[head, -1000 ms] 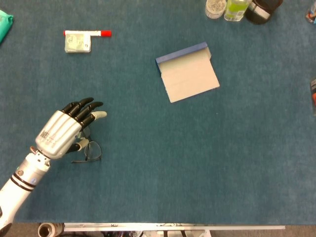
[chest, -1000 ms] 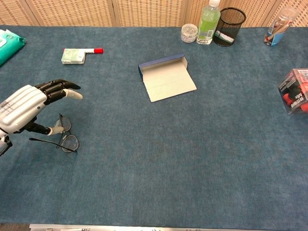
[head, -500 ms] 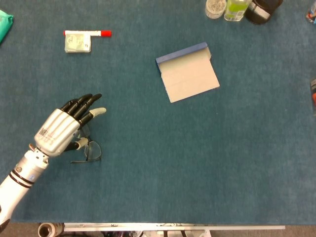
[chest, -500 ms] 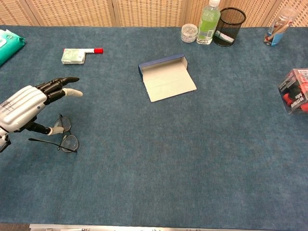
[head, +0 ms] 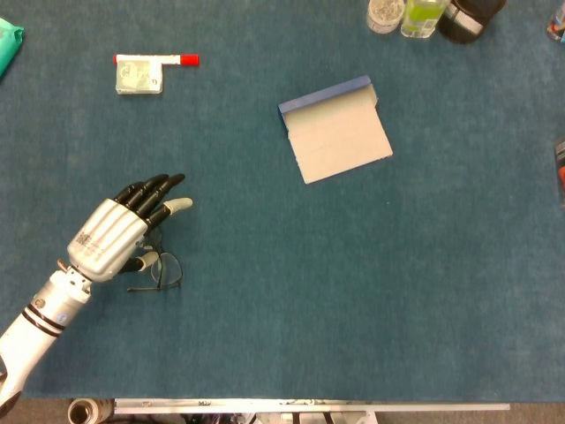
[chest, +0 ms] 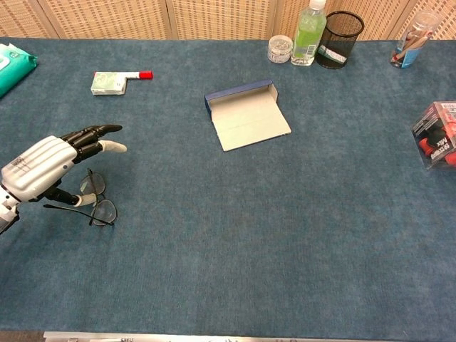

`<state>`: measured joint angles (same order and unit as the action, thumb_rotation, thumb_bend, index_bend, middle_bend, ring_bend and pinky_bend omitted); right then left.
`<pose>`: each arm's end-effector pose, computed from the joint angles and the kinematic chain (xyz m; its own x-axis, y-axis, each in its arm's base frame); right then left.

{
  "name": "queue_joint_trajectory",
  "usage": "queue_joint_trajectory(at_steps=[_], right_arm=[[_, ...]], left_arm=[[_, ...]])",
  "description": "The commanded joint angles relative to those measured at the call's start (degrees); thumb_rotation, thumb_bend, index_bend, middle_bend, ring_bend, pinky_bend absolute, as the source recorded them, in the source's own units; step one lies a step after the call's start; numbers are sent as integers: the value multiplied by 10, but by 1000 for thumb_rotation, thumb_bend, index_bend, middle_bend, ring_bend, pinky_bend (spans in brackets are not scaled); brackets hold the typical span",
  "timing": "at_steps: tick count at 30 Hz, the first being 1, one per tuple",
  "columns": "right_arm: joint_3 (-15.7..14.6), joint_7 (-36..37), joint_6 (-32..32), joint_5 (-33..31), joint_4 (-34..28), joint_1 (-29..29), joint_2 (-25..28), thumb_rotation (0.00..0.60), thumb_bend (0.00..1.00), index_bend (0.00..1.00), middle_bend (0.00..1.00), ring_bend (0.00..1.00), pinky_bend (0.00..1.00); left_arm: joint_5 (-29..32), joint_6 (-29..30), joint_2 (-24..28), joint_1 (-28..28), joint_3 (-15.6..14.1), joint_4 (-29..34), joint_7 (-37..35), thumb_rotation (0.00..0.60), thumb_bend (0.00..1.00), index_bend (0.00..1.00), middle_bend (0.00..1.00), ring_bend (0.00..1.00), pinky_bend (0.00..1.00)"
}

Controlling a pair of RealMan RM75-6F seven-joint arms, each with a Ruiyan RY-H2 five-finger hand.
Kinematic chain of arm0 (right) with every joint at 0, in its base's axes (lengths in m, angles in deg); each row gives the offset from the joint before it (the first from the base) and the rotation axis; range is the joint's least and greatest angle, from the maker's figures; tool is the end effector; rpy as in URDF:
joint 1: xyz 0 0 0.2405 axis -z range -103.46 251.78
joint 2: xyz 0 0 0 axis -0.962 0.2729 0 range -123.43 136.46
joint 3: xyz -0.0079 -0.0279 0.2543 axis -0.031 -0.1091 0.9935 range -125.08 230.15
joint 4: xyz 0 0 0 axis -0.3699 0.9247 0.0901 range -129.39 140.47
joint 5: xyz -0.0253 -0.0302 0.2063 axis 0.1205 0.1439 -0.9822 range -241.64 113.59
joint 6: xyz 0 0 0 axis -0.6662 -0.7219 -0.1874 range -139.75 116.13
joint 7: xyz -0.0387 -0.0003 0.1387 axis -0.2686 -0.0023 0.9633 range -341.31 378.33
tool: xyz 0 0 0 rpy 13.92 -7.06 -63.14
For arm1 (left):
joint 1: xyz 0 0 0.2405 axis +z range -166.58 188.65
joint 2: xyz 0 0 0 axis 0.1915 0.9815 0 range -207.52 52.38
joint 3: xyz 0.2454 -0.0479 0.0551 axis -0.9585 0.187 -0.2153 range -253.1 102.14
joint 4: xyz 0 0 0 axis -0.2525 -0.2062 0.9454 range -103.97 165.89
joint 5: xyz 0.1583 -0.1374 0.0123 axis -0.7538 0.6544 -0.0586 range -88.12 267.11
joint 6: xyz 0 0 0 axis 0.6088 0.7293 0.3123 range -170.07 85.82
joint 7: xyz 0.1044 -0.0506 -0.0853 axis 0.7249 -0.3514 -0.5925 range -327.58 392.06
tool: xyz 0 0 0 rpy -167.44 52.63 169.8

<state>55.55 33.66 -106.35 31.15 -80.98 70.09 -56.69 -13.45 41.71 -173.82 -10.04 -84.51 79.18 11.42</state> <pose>-0.3022 -0.1751 0.1848 0.2445 0.1214 0.9620 -0.9464 -0.1858 0.2640 -0.2945 0.2293 -0.0089 0.3762 0.1958 0.9056 0.8058 -0.5516 -0.2155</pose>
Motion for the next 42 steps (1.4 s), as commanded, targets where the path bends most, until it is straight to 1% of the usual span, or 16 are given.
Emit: queue_joint_trajectory(at_steps=[1, 9, 14, 19, 27, 42], right_arm=[[0, 0, -1, 0, 0, 0, 0, 600, 342, 575, 461, 253, 329], [0, 1, -2, 1, 0, 1, 1, 600, 341, 575, 461, 253, 329], [0, 0, -3, 2, 0, 1, 0, 600, 341, 575, 461, 253, 329], [-1, -2, -2, 3, -1, 1, 0, 600, 341, 575, 461, 253, 329], [-1, 0, -2, 2, 0, 1, 0, 600, 341, 575, 461, 253, 329], [1, 5, -3, 0, 0, 1, 2, 600, 341, 575, 461, 253, 329]], left_arm=[[1, -1, -2, 0, -1, -3, 0, 600, 0, 186, 58, 83, 195], [6, 12, 6, 1, 5, 2, 5, 600, 0, 186, 57, 83, 195], [9, 33, 22, 1, 17, 26, 10, 600, 0, 186, 54, 83, 195], [-1, 50, 38, -1, 17, 59, 17, 600, 0, 186, 53, 83, 195], [-11, 46, 41, 0, 6, 75, 32, 600, 0, 185, 53, 83, 195], [-12, 20, 22, -3, -3, 58, 29, 600, 0, 186, 50, 83, 195]])
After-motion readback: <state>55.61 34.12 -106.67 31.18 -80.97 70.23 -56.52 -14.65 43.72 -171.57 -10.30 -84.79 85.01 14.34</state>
